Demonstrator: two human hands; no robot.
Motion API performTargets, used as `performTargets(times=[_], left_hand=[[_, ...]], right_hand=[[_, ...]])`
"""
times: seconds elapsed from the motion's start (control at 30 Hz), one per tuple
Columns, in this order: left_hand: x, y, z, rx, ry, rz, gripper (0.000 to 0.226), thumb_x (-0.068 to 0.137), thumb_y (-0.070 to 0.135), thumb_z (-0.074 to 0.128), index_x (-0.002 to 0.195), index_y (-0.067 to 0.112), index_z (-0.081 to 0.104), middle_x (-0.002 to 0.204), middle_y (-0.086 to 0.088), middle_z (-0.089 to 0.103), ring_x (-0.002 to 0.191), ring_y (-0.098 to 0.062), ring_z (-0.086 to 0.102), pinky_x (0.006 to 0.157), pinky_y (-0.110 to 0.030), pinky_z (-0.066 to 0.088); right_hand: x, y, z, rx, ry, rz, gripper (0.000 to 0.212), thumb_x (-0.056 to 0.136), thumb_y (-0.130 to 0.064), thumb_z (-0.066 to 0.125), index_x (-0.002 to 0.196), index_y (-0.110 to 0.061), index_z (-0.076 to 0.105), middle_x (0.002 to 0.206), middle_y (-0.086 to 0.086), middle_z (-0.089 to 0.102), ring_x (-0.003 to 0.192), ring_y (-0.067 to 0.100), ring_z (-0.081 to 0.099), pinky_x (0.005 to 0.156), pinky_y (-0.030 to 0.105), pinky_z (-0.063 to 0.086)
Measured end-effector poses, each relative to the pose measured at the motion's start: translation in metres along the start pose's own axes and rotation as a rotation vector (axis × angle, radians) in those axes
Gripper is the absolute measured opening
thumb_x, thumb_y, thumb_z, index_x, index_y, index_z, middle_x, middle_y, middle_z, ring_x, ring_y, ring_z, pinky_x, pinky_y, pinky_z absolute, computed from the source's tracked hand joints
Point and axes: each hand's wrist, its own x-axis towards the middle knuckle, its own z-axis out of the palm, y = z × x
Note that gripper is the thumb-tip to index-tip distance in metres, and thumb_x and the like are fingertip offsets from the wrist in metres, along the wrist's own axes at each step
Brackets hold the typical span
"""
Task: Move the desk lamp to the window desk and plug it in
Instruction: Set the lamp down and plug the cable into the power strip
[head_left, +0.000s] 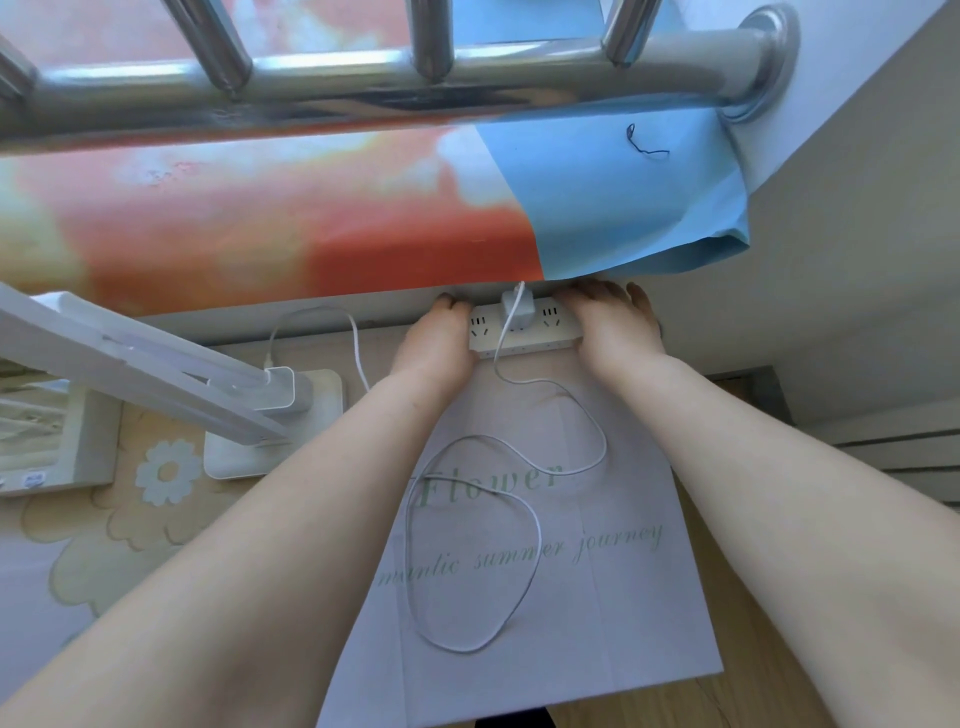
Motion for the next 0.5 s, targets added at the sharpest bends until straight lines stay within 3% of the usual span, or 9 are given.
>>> performTargets(times=[0.27, 0.4, 0.5], left_hand=[[-0.011, -0.002, 0.000, 0.016, 0.034, 0.022, 0.051, 0.086, 0.014, 0.059, 0.135, 0.011, 0.044, 0.135, -0.014, 0.044, 0.109, -0.039, 0.056, 0.083, -0.044, 0.049], [-0.027, -0.003, -0.004, 0.001, 0.057, 0.014, 0.054, 0.087, 0.023, 0.059, 0.136, 0.011, 0.041, 0.132, -0.015, 0.046, 0.107, -0.039, 0.057, 0.078, -0.042, 0.048], [-0.043, 0.000, -0.006, -0.005, 0.055, 0.032, 0.056, 0.087, 0.019, 0.055, 0.140, 0.010, 0.037, 0.135, -0.015, 0.045, 0.111, -0.039, 0.055, 0.083, -0.043, 0.048]], right_hand=[[-0.007, -0.003, 0.001, -0.047, 0.072, 0.033, 0.057, 0.080, -0.001, 0.046, 0.134, -0.021, 0.049, 0.134, 0.011, 0.052, 0.123, 0.033, 0.045, 0.105, 0.039, 0.032], [-0.019, -0.007, -0.004, -0.013, 0.108, 0.053, 0.052, 0.081, -0.002, 0.049, 0.131, -0.016, 0.053, 0.129, 0.014, 0.055, 0.120, 0.035, 0.048, 0.102, 0.038, 0.035], [-0.033, -0.012, -0.008, 0.012, 0.111, 0.075, 0.045, 0.085, -0.008, 0.051, 0.129, -0.014, 0.055, 0.127, 0.014, 0.056, 0.120, 0.036, 0.049, 0.099, 0.039, 0.037]])
